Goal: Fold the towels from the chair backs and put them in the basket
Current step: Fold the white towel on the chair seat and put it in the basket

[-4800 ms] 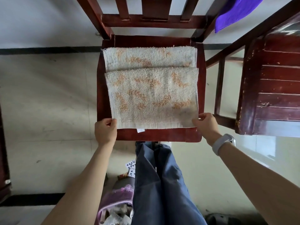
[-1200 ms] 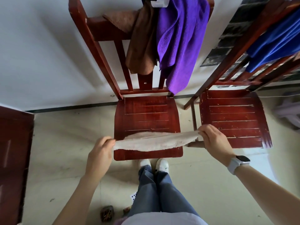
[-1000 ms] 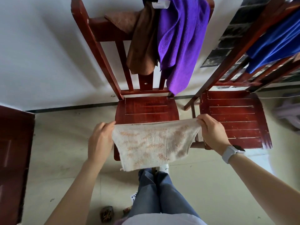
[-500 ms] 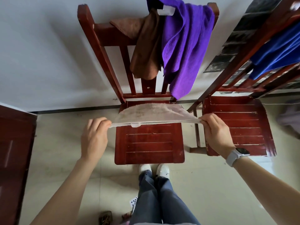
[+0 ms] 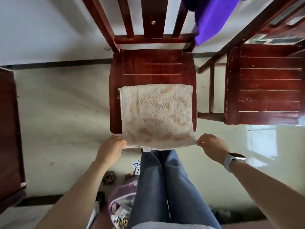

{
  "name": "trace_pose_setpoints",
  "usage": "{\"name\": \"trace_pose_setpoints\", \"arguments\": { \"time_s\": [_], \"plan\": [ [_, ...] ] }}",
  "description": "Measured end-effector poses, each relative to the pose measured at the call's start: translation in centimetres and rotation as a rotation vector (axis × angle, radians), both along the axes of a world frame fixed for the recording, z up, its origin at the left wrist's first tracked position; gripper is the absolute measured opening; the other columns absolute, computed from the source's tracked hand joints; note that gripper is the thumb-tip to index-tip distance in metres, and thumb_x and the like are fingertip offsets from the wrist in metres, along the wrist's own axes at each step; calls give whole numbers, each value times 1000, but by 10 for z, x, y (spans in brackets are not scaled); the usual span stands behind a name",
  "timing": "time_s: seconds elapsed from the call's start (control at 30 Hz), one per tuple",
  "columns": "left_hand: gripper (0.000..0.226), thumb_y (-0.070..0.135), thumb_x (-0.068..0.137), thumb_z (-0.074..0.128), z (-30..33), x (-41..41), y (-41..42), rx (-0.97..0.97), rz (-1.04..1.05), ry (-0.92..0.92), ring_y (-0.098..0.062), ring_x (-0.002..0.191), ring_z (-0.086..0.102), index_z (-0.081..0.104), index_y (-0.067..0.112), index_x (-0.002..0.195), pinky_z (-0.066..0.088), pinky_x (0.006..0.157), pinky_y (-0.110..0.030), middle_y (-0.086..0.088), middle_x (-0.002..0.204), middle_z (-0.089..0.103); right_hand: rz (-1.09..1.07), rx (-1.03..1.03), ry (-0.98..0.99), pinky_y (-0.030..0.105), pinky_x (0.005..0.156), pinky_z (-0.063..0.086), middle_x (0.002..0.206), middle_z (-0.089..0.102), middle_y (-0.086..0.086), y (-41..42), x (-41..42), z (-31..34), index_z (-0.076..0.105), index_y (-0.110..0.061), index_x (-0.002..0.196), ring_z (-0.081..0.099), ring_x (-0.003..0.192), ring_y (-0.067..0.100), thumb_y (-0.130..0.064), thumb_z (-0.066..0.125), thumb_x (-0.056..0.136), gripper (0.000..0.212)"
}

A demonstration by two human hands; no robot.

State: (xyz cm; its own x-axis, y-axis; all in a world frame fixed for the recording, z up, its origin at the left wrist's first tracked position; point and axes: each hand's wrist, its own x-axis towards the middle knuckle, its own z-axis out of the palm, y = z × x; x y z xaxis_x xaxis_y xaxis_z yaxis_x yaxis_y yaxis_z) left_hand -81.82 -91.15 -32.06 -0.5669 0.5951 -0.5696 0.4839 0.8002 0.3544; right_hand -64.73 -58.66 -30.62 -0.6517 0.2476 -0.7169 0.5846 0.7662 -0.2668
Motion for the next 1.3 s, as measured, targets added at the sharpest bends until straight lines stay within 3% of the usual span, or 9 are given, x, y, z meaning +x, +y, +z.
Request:
{"name": "trace_pose_setpoints", "arguments": {
  "time_s": [0.1,0.23,0.37,0.43,0.67,0.83,1.0,1.2,1.3],
  "plan": [
    [19,10,92,45,-12,-2,5,59,225,-24,-25,89,58,64,9,91,41,67,-31,-6,94,64,-184,-11,36,36,83,44,106,63,8,1,-2,-13,65,-11,99,56,101,28,-16,48,92,19],
    [21,6,92,46,-11,-27,20,190,481,-4,-20,86,56,64,3,102,37,72,-25,-12,101,66,-470,-69,256,35,78,43,96,63,15,4,-29,-16,64,-2,92,56,88,29,-6,50,90,14],
    [21,2,91,46,-11,-59,42,302,530,81,-19,85,55,65,0,99,35,71,-18,-16,99,67,-685,-98,363,22,72,35,93,58,7,14,-70,-18,62,-3,96,51,86,20,-7,49,90,15],
    [21,2,91,46,-15,-75,55,345,544,120,-17,86,55,65,-1,100,36,72,-17,-16,99,67,-730,-92,405,25,72,36,94,56,8,21,-91,-24,59,-2,102,51,86,21,-7,44,92,19],
    [22,3,91,45,-45,-123,82,388,516,248,-26,90,60,65,-2,99,39,76,-19,-18,98,67,-700,-3,486,18,60,32,104,59,19,44,-149,-60,57,3,105,50,84,21,-6,40,92,23],
    [25,1,91,43,-66,-144,88,366,493,277,-30,93,60,65,-3,101,38,77,-19,-19,100,67,-658,50,492,25,72,37,108,59,21,53,-172,-83,59,2,103,55,97,33,-5,39,90,25],
    [25,2,90,43,-91,-158,95,355,481,270,-29,94,59,65,-1,101,38,77,-21,-18,100,67,-606,128,420,18,70,30,108,61,20,59,-178,-107,60,1,102,54,99,31,-7,38,88,27],
    [24,11,92,46,-105,-164,103,256,487,326,-33,97,56,63,1,106,38,79,-26,-22,107,60,-657,193,351,24,82,35,119,53,15,59,-182,-115,53,-5,114,49,104,25,-10,40,87,30],
    [27,17,94,43,-93,-153,113,288,471,478,-33,100,54,60,4,109,42,82,-35,-21,109,56,-508,375,472,40,92,35,120,49,15,43,-180,-99,51,-8,116,47,109,30,-11,41,85,33]
  ]
}}
